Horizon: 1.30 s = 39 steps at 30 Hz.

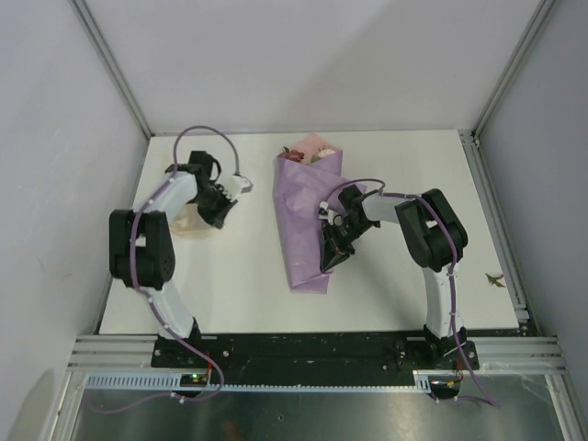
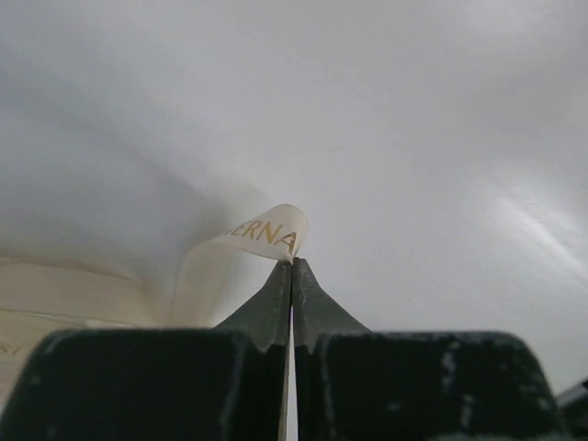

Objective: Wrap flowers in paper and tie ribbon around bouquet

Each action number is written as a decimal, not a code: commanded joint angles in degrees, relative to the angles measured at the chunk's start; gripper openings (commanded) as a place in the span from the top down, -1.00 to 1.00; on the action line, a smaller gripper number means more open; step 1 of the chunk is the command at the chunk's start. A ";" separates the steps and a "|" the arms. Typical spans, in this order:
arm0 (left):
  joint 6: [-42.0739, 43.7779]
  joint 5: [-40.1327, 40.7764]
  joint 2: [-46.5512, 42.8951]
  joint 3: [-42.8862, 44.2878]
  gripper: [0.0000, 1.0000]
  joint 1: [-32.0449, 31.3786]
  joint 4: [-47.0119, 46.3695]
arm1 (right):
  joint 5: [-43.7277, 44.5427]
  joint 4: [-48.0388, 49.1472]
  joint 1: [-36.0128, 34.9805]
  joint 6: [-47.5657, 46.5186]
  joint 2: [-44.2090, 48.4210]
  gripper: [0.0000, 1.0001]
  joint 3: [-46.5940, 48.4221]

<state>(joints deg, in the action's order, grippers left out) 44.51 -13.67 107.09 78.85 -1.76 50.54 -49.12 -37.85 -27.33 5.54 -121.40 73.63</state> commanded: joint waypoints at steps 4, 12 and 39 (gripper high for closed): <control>-5.48 -18.86 -21.16 -13.44 1.00 -20.31 2.04 | 6.54 0.57 0.36 -1.22 -2.09 0.78 -1.64; -12.40 -26.86 -30.05 -25.62 0.99 -43.58 -1.10 | 5.71 0.82 0.13 -0.93 -1.68 0.79 -1.64; -85.10 -29.69 -4.64 -36.99 -0.46 -19.95 -70.37 | 2.81 3.20 -0.49 -0.17 -1.14 0.77 -3.05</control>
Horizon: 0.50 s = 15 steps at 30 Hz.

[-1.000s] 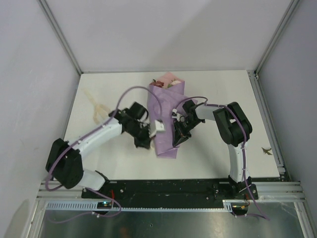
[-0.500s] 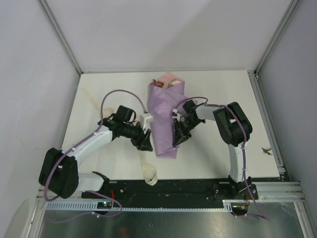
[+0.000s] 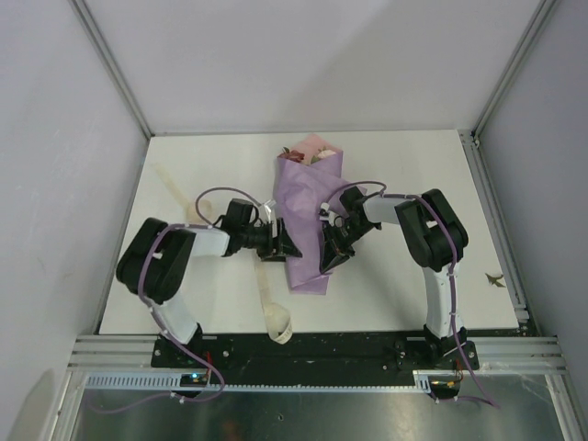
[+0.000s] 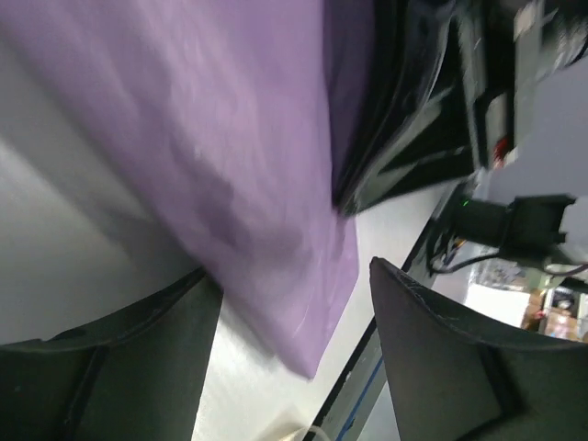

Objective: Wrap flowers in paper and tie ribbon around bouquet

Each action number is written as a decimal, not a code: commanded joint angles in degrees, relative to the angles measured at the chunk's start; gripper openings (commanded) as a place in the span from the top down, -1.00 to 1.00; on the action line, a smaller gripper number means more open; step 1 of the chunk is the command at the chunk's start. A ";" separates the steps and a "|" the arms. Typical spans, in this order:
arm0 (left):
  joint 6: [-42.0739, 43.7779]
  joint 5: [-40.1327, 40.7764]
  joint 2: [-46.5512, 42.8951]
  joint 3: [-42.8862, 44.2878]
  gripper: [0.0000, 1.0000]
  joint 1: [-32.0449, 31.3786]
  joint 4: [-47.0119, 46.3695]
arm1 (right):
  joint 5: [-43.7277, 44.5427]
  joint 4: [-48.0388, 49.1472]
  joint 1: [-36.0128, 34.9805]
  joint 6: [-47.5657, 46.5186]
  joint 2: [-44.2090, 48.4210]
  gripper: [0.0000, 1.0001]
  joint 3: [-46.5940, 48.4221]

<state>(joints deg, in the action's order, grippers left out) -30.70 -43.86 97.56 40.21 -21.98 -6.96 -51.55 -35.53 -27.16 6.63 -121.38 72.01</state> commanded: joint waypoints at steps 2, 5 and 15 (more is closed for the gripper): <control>-12.96 0.10 8.06 1.75 -0.45 0.27 -17.33 | 5.30 1.20 -0.87 -1.42 -1.38 0.77 -1.43; -17.88 -1.32 12.60 2.06 -0.43 0.18 -24.28 | 5.31 1.76 -1.05 -1.44 -1.95 0.77 -1.43; -24.53 -1.66 19.83 2.70 0.44 0.42 -32.02 | 5.51 2.38 -0.99 -2.11 -3.13 0.76 -1.05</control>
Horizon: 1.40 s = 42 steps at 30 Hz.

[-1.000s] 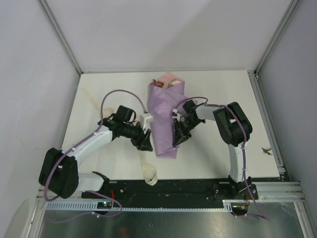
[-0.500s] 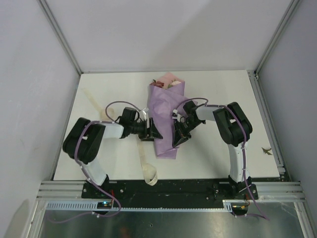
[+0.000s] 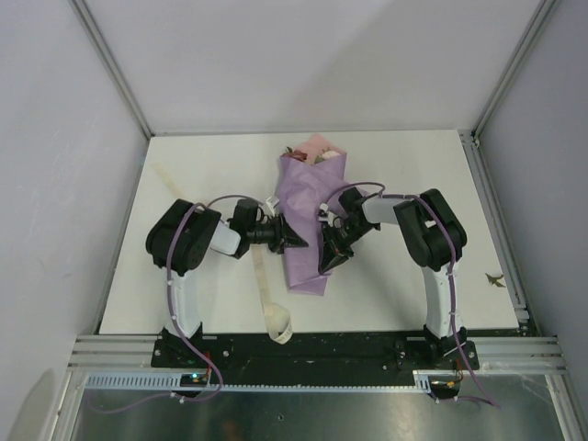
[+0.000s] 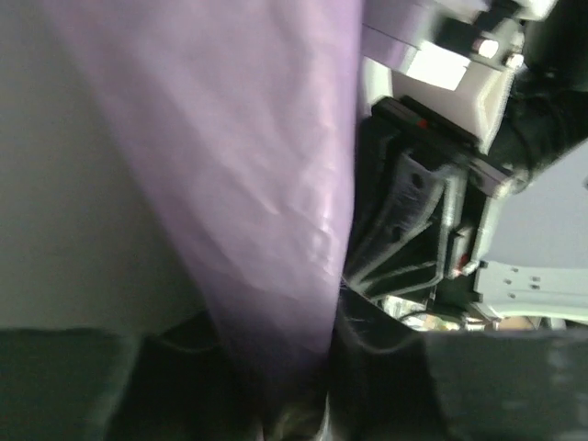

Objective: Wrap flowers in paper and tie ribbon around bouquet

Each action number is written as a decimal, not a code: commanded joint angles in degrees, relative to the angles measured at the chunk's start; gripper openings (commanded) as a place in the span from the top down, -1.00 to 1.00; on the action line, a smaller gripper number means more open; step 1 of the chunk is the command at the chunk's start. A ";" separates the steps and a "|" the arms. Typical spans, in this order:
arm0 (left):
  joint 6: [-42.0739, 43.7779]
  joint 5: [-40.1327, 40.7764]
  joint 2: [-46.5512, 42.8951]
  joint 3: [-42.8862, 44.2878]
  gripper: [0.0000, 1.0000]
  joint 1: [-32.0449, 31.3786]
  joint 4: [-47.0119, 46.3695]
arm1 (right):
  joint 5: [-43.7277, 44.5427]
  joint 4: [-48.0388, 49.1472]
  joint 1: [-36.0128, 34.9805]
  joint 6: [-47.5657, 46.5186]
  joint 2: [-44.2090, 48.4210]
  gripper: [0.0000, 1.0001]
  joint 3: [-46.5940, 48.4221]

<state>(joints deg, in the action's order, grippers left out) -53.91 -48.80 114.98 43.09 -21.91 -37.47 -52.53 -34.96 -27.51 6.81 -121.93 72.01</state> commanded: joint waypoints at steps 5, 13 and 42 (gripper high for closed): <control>-0.28 3.91 2.40 -0.04 0.96 1.71 0.81 | 2.65 2.24 0.70 -6.90 6.37 0.57 -4.00; 0.15 3.46 3.14 0.74 0.99 1.95 3.10 | 5.44 0.99 -7.91 -28.50 29.23 -0.11 -10.79; -0.69 0.42 3.17 1.76 0.99 2.40 4.30 | 28.56 18.22 -45.61 -65.64 23.84 0.24 -16.83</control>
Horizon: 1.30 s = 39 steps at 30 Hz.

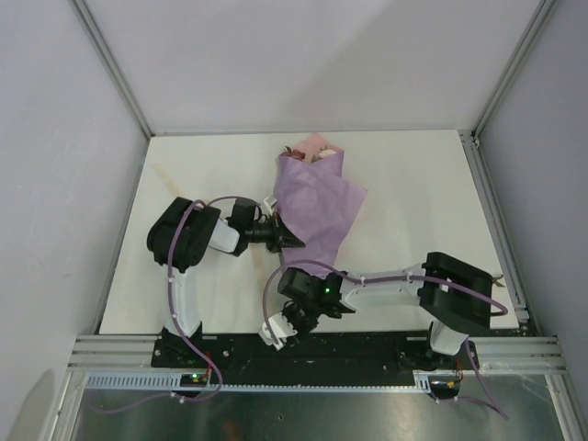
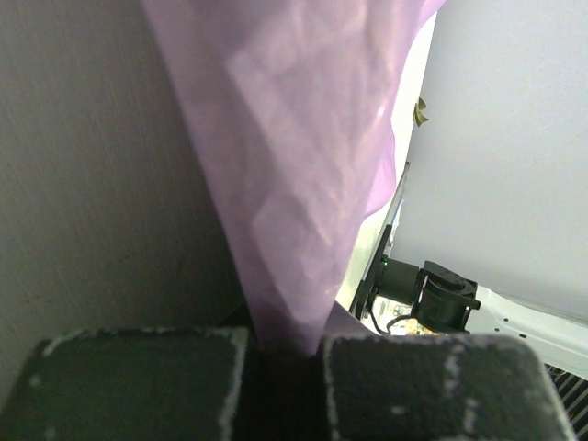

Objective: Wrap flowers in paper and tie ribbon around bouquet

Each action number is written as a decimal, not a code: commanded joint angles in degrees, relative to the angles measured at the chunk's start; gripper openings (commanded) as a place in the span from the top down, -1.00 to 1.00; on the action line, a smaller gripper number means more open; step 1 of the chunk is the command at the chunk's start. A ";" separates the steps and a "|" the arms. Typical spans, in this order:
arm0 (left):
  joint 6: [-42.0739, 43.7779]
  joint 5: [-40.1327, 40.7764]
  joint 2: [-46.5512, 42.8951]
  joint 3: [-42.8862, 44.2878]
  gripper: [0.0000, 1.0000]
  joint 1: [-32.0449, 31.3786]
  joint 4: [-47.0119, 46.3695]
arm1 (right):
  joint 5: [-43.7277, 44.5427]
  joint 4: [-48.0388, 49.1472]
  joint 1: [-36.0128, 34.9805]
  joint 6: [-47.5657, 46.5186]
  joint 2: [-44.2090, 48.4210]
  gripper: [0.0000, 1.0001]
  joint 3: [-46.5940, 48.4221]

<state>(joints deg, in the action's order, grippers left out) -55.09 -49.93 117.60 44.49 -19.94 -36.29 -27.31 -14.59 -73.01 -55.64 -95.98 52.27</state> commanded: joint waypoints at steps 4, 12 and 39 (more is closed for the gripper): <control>-2.40 -1.05 -2.79 0.25 0.99 0.43 3.78 | 5.52 -11.98 2.11 -2.32 -0.94 0.86 3.29; -7.72 -5.19 -5.08 0.86 1.00 0.98 4.47 | 10.42 -21.92 6.69 1.70 3.21 1.00 -1.24; 0.36 -10.45 -10.72 -4.20 0.99 5.80 9.79 | 15.78 -48.23 71.24 10.99 -10.52 1.00 19.89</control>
<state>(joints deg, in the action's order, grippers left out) -61.95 -60.18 107.53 40.77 -16.43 -30.68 -13.69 -55.51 -9.67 -46.78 -104.57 65.82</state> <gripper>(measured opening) 0.017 0.009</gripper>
